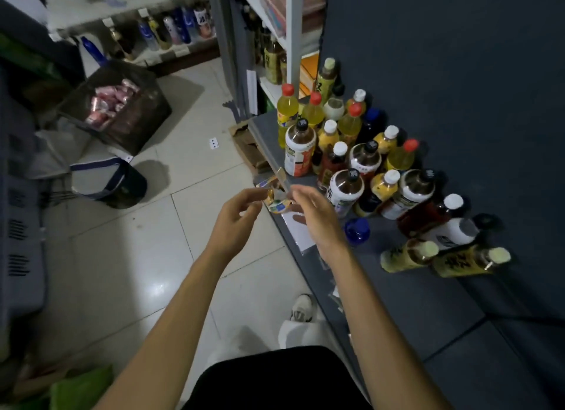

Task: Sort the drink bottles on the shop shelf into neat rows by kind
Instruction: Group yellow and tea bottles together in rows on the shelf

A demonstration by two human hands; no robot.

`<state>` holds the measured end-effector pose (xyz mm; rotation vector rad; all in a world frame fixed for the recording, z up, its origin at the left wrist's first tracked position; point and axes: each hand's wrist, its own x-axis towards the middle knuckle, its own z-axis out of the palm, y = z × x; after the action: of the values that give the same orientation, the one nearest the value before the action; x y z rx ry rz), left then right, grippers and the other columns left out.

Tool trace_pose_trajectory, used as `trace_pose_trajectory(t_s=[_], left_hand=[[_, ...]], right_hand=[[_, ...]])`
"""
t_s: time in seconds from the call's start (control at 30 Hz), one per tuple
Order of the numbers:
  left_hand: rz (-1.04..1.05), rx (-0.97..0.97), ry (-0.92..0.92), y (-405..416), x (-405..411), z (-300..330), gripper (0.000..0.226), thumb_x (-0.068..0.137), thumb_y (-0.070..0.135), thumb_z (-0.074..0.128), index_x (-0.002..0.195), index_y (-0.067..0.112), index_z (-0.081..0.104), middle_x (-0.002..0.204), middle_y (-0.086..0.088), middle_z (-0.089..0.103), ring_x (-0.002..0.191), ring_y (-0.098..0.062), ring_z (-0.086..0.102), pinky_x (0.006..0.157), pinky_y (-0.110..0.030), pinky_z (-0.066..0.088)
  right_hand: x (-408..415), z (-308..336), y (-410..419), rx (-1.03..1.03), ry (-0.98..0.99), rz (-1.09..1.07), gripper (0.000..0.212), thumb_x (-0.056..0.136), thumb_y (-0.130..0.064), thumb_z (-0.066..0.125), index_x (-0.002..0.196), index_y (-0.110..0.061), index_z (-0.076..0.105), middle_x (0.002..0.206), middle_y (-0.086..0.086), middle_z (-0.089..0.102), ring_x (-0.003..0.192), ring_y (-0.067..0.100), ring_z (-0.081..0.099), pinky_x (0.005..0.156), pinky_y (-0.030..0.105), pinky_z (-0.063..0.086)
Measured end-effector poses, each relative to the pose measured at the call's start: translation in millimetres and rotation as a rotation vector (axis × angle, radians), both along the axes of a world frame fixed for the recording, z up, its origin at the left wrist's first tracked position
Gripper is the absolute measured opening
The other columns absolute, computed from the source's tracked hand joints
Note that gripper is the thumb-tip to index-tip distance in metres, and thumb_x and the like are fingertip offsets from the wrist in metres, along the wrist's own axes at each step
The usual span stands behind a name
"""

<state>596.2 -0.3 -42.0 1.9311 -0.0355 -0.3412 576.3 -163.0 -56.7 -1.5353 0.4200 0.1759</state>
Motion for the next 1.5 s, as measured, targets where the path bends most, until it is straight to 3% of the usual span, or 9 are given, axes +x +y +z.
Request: trace_pose_trajectory(t_s=[0.27,0.37,0.43,0.6,0.73,1.0,1.17,1.3,1.5], left_hand=[[-0.059,0.01,-0.018,16.5,89.7,-15.5,0.034,0.097,0.007,0.042,0.111,0.034,0.058,0.117,0.004,0.066,0.109,-0.016,0.06,0.096,-0.043,0.049],[-0.095,0.043,-0.041,30.9,135.0,-31.1,0.031,0.097,0.009,0.045,0.115,0.029,0.06,0.118,0.004,0.065,0.107,-0.013,0.06,0.095,-0.039,0.05],[-0.125,0.046,-0.055,39.7,169.3,-38.2,0.03,0.097,0.01,0.045,0.118,0.026,0.061,0.117,0.006,0.064,0.106,-0.011,0.059,0.094,-0.036,0.05],[-0.343,0.135,-0.057,51.3,244.2,-44.4,0.033,0.098,0.02,0.046,0.13,0.02,0.055,0.128,0.004,0.058,0.109,-0.006,0.053,0.091,-0.023,0.042],[-0.464,0.16,-0.103,36.1,291.6,-41.2,0.052,0.088,0.036,0.041,0.135,0.015,0.051,0.135,-0.003,0.054,0.115,-0.017,0.053,0.095,-0.031,0.044],[-0.625,0.11,-0.141,-32.0,345.5,-58.7,0.055,0.09,0.018,0.062,0.14,0.013,0.041,0.139,-0.009,0.048,0.128,-0.024,0.044,0.102,-0.037,0.038],[-0.721,0.237,-0.051,-67.4,374.2,-76.8,0.073,0.085,0.031,0.07,0.145,0.015,0.031,0.137,-0.008,0.04,0.126,-0.024,0.032,0.101,-0.031,0.026],[-0.819,0.28,-0.08,-87.3,396.9,-86.7,0.059,0.078,0.031,0.065,0.133,0.014,0.048,0.127,-0.006,0.051,0.117,-0.026,0.043,0.093,-0.027,0.027],[-0.872,0.19,0.032,-104.9,416.7,-98.1,0.05,0.079,0.022,0.077,0.124,0.013,0.059,0.114,-0.001,0.06,0.106,-0.016,0.055,0.085,-0.02,0.038]], right_hand=[[83.5,-11.6,4.6,-0.041,0.042,0.017,0.03,0.098,-0.028,0.051,0.124,-0.017,0.064,0.12,-0.003,0.066,0.108,0.007,0.061,0.093,0.024,0.049],[120.2,-15.5,9.1,-0.084,0.041,-0.011,0.028,0.098,-0.022,0.053,0.123,-0.011,0.063,0.111,-0.008,0.065,0.094,-0.009,0.058,0.076,0.004,0.045],[147.1,-15.8,15.6,-0.11,0.064,-0.035,0.027,0.098,-0.019,0.053,0.121,-0.009,0.064,0.11,-0.005,0.065,0.092,-0.006,0.059,0.07,0.001,0.044],[206.4,-4.3,22.7,-0.243,0.067,-0.078,0.025,0.098,-0.017,0.054,0.121,-0.01,0.061,0.108,-0.006,0.063,0.098,-0.001,0.058,0.076,0.004,0.044],[235.8,0.9,12.7,-0.389,0.08,-0.131,0.028,0.097,-0.025,0.055,0.123,-0.016,0.06,0.114,-0.005,0.062,0.107,0.01,0.058,0.08,0.009,0.042],[258.9,-20.7,-31.6,-0.576,0.165,-0.3,0.037,0.092,-0.026,0.061,0.128,-0.02,0.055,0.128,0.001,0.056,0.112,0.015,0.053,0.092,0.027,0.045],[288.4,-48.9,-53.0,-0.716,0.175,-0.297,0.045,0.085,-0.017,0.066,0.128,-0.012,0.054,0.121,0.01,0.059,0.114,0.025,0.053,0.096,0.037,0.044],[306.8,-58.6,-63.8,-0.75,0.264,-0.28,0.032,0.083,-0.021,0.066,0.113,-0.009,0.062,0.109,0.009,0.065,0.103,0.028,0.059,0.088,0.041,0.048],[311.1,-63.2,-73.4,-0.658,0.402,-0.142,0.05,0.083,-0.03,0.069,0.129,-0.016,0.055,0.126,0.007,0.062,0.116,0.029,0.056,0.092,0.035,0.045]])
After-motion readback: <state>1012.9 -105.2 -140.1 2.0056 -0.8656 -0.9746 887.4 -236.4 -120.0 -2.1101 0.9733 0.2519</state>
